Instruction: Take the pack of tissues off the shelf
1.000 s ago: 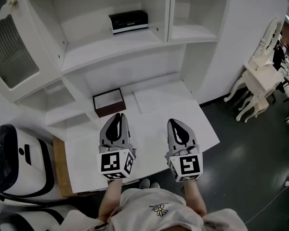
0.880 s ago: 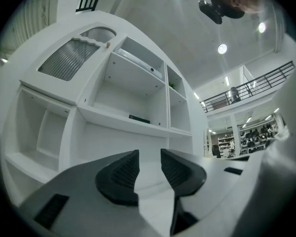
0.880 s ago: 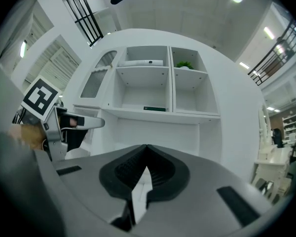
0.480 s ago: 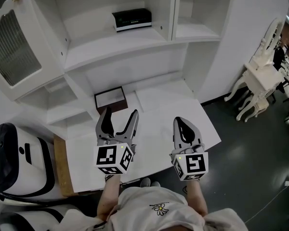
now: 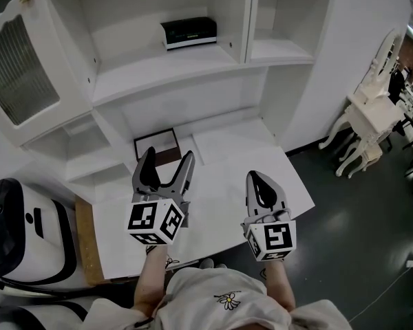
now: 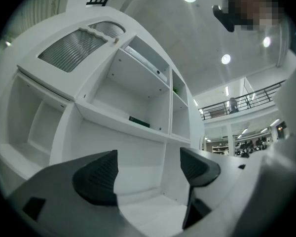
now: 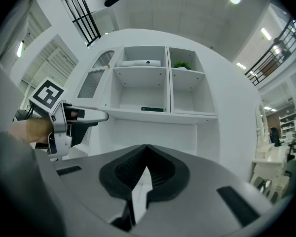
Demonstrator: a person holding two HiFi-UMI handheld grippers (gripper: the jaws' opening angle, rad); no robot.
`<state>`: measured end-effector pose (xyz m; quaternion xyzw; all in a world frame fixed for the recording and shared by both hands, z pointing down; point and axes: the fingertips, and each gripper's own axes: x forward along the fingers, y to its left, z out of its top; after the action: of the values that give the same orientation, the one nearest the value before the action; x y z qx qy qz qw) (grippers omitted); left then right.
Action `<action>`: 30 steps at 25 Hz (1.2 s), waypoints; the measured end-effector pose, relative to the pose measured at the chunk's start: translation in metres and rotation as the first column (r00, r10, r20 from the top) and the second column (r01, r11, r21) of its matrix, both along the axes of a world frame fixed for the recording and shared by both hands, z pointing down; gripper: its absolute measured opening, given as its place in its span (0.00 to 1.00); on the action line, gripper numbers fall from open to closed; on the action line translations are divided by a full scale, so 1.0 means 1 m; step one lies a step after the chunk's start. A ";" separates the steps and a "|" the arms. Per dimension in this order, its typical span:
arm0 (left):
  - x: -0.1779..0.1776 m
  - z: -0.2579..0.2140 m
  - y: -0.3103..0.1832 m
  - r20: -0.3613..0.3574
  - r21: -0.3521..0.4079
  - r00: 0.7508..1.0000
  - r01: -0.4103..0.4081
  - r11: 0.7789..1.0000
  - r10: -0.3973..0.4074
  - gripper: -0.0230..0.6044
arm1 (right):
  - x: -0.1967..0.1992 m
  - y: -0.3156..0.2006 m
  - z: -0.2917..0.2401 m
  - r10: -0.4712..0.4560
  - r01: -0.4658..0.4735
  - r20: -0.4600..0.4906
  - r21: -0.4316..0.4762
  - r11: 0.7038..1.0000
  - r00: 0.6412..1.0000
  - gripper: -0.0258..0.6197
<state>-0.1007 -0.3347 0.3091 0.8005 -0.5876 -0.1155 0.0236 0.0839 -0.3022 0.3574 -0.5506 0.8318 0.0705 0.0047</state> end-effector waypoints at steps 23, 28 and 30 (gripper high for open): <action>-0.024 -0.168 -0.266 0.236 -0.321 0.952 -0.113 0.940 0.195 0.64 | 0.040 -0.004 -0.007 0.092 -0.092 0.029 -0.016 0.996 0.995 0.04; -0.024 -0.147 -0.289 0.245 -0.410 0.945 -0.101 0.907 0.216 0.64 | 0.052 -0.007 -0.004 0.128 -0.127 0.031 -0.035 0.991 0.991 0.04; -0.023 -0.140 -0.294 0.249 -0.433 0.941 -0.103 0.895 0.229 0.64 | 0.054 -0.008 -0.004 0.133 -0.132 0.028 -0.038 0.991 0.991 0.04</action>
<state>-0.1233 -0.6289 0.1693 0.8332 -0.5240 0.1344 0.1148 0.1375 -0.3099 0.3536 -0.6055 0.7944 0.0474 0.0029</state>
